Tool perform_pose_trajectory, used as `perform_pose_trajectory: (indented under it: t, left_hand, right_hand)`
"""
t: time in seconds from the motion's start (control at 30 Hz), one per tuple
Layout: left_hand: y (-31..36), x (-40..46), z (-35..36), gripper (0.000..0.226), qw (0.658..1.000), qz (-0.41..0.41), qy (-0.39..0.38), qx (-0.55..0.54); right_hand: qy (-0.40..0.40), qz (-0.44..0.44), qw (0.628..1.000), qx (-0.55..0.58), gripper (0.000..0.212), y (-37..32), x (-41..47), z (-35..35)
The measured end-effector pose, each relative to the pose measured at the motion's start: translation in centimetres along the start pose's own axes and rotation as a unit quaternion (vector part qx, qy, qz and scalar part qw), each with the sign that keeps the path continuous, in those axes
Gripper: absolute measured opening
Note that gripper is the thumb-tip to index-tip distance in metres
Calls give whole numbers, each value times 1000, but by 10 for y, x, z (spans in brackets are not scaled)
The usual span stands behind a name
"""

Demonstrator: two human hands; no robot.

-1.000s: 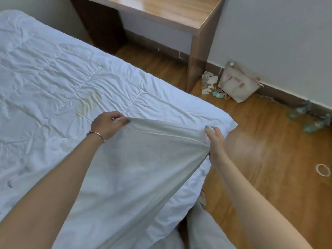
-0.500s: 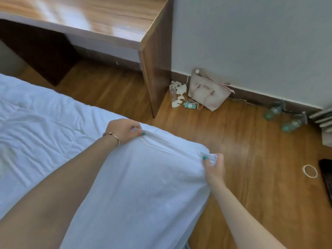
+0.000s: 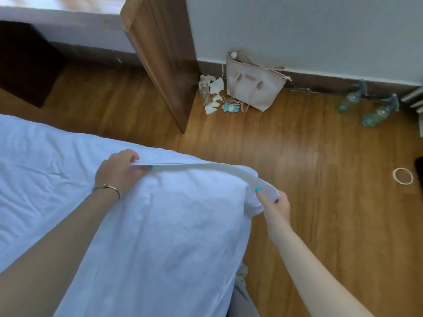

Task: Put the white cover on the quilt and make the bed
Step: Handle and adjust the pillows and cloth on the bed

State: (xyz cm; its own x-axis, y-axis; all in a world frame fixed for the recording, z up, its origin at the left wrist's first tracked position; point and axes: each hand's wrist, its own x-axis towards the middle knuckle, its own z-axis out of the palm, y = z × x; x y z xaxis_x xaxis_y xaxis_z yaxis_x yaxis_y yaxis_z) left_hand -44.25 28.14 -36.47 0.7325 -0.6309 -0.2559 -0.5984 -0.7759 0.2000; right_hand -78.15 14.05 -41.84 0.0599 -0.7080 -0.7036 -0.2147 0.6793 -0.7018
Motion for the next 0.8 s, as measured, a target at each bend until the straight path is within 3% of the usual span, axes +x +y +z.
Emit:
perform_pose_trajectory:
  t: [0.1,0.17,0.27,0.43,0.57,0.7,0.8]
  left_hand:
    - [-35,-17,-9,22,997,-25,33,-62]
    - [-49,-22,-12,9,985,-80,27,-153]
    - [-60,-20,-6,21,980,-94,39,-173]
    - [-53,35,-22,19,989,-103,57,-89]
    - [-36,82,-40,19,997,-23,72,-7]
    - [-19,108,-38,24,986,68,-29,150]
    - [-17,104,-30,30,981,-4,-70,180]
  right_hand:
    - [49,17,997,64,21,6,3,4]
    - [75,-13,996,47,28,1,7,10]
    - [80,-41,996,11,40,-8,14,21]
    - [82,-74,992,-64,33,-11,34,19]
    - [120,-98,985,-74,38,-7,46,26]
    - [177,-80,977,-91,36,7,57,23]
    - [173,-47,981,-71,34,10,58,26]
